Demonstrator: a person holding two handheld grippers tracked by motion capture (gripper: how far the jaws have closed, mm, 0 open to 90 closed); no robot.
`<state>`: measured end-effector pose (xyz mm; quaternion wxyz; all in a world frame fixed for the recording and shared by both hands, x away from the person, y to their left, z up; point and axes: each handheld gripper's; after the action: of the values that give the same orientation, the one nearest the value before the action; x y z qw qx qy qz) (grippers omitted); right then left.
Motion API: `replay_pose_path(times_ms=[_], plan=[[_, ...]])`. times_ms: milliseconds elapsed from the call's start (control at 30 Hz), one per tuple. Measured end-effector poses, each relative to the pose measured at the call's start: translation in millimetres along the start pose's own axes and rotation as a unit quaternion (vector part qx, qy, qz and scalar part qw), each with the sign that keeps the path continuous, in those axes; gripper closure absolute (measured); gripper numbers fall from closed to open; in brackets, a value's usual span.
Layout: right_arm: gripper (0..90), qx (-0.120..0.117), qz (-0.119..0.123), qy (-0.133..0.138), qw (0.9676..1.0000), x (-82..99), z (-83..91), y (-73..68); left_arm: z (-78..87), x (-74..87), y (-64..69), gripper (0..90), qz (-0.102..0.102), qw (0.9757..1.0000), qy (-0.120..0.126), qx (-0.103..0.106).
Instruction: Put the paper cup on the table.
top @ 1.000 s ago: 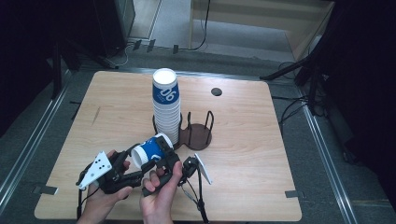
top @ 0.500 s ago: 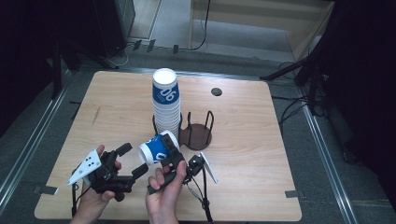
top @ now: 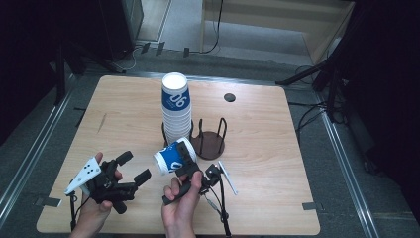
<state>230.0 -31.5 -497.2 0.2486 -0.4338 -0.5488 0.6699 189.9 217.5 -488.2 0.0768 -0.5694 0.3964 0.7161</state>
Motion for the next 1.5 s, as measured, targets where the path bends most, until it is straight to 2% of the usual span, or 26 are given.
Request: replay_pose_path(times_ms=[200,433,567,600,633,733,767,800,867,967,1000,1133,1167,1200,1233,1267,1300,1367,1467,1500], plan=[[14.2,0.004,0.021,0.003,0.9998,-4.4,2.9,0.2,1.5,1.5,-6.4,0.0,-0.003,0.9997,-0.007,-0.025],[14.0,0.010,0.060,0.016,0.9980,-13.9,9.1,-0.7,4.6,2.8,-17.6,0.0,-0.005,0.9988,-0.018,-0.045],[14.0,0.007,0.074,0.020,0.9970,-18.0,13.0,-1.6,8.5,3.9,-28.3,0.0,-0.017,0.9970,-0.032,-0.068],[14.0,0.007,0.074,0.020,0.9970,-18.0,13.0,-1.6,8.5,3.9,-28.3,0.0,-0.017,0.9970,-0.032,-0.068],[14.0,0.006,0.085,0.022,0.9961,-20.0,14.7,-2.2,10.1,4.4,-33.0,0.0,-0.021,0.9956,-0.041,-0.081],[14.0,0.007,0.110,0.029,0.9935,-22.1,16.4,-2.4,12.6,5.5,-40.2,0.0,-0.014,0.9943,-0.044,-0.096],[14.0,0.007,0.110,0.029,0.9935,-22.1,16.4,-2.4,12.6,5.5,-40.2,0.0,-0.014,0.9943,-0.044,-0.096],[14.0,0.008,0.124,0.030,0.9918,-23.5,17.7,-2.2,13.7,5.8,-43.8,0.0,-0.012,0.9939,-0.045,-0.100],[14.0,0.009,0.131,0.030,0.9909,-23.9,18.3,-2.3,14.7,5.8,-45.6,0.0,-0.013,0.9937,-0.046,-0.102],[14.0,0.023,0.168,0.037,0.9847,-24.9,20.3,-2.8,17.1,6.6,-51.0,0.0,-0.015,0.9924,-0.046,-0.113],[14.0,0.025,0.174,0.039,0.9836,-25.2,20.8,-3.3,17.8,7.0,-53.0,0.0,-0.014,0.9921,-0.047,-0.116],[14.0,0.046,0.224,0.044,0.9725,-27.2,23.2,-4.1,20.0,8.8,-59.8,0.0,-0.015,0.9905,-0.049,-0.127],[14.0,0.054,0.239,0.045,0.9685,-27.8,24.0,-4.4,20.4,9.1,-61.1,0.0,-0.015,0.9901,-0.051,-0.130],[14.0,0.054,0.239,0.045,0.9685,-27.8,24.0,-4.4,20.4,9.1,-61.1,0.0,-0.015,0.9901,-0.051,-0.130],[14.0,0.057,0.247,0.044,0.9662,-28.2,24.4,-4.6,21.1,9.6,-63.2,0.0,-0.016,0.9896,-0.052,-0.133],[14.0,0.066,0.272,0.043,0.9590,-29.5,25.4,-4.8,22.3,10.3,-66.3,0.0,-0.019,0.9887,-0.054,-0.139],[14.0,0.069,0.278,0.043,0.9572,-29.7,25.9,-5.0,23.0,10.6,-68.1,0.0,-0.019,0.9883,-0.054,-0.141],[14.0,0.077,0.298,0.045,0.9503,-31.4,27.1,-4.4,24.3,11.3,-71.6,0.0,-0.019,0.9875,-0.056,-0.146],[13.9,0.085,0.320,0.048,0.9424,-34.0,28.9,-3.8,26.1,11.5,-75.0,0.0,-0.020,0.9865,-0.055,-0.153],[13.9,0.086,0.324,0.048,0.9408,-34.5,29.4,-3.6,27.1,11.4,-76.3,0.0,-0.022,0.9864,-0.055,-0.153]])
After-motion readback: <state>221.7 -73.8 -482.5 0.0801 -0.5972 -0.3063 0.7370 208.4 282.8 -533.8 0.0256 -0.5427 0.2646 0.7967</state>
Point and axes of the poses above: each handheld gripper's, and its own axes: z roughly backward along the jaws, x roughly out of its underside, y roughly to its right, and after that the axes turned 6 degrees about z, right-handed
